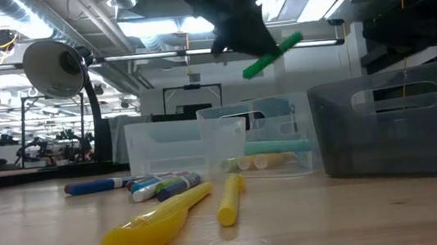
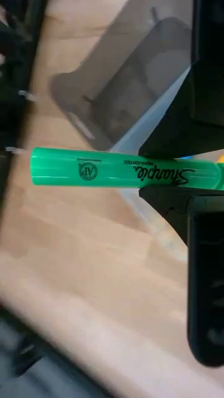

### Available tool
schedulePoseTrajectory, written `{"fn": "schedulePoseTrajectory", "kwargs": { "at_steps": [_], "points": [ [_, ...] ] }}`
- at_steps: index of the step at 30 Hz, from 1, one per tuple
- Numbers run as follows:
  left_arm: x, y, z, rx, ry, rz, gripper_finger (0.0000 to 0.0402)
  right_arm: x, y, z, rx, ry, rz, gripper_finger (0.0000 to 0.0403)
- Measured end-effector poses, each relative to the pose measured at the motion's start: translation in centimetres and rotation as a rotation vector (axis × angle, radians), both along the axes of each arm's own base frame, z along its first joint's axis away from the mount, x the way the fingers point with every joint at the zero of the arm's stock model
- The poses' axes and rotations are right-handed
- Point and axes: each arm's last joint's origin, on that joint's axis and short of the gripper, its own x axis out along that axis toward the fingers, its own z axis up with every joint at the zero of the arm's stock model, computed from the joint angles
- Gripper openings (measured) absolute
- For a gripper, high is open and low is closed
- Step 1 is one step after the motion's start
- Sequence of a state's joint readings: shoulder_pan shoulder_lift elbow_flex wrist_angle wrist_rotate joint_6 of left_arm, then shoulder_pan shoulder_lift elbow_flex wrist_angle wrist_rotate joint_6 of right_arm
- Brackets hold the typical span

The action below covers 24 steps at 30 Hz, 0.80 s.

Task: Pick & Place Markers
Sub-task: Put the green highlighter pen into the right transparent bin

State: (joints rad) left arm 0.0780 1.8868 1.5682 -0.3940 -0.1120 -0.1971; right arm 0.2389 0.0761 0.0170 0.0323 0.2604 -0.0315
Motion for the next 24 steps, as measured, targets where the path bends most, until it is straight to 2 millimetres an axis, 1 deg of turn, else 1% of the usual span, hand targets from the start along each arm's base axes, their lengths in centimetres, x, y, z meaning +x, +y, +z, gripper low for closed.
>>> {"fn": "schedulePoseTrajectory", "kwargs": {
  "at_steps": [3,5,7,12,20,24],
  "points": [
    [0.3,0.4,-0.5,-0.064,-0.006,0.0,0.0054,0.0,0.0,0.0,0.0,-0.001,0.0,0.0152],
    [0.2,0.8,-1.1,-0.112,0.022,0.0,0.0054,0.0,0.0,0.0,0.0,0.0,0.0,0.0152],
    [0.6,0.8,-1.4,-0.142,0.01,-0.002,0.0054,0.0,0.0,0.0,0.0,-0.001,0.0,0.0152],
    [0.6,0.8,-1.9,-0.239,0.032,-0.019,0.0054,0.0,0.0,0.0,0.0,-0.001,0.0,0.0152],
    [0.5,0.3,-3.1,-0.28,0.109,-0.009,0.0054,0.0,0.0,0.0,0.0,-0.001,0.0,0.0152],
    [0.9,0.5,-3.7,-0.311,0.101,0.012,0.0054,0.0,0.0,0.0,0.0,0.0,0.0,0.0152]
  ]
}}
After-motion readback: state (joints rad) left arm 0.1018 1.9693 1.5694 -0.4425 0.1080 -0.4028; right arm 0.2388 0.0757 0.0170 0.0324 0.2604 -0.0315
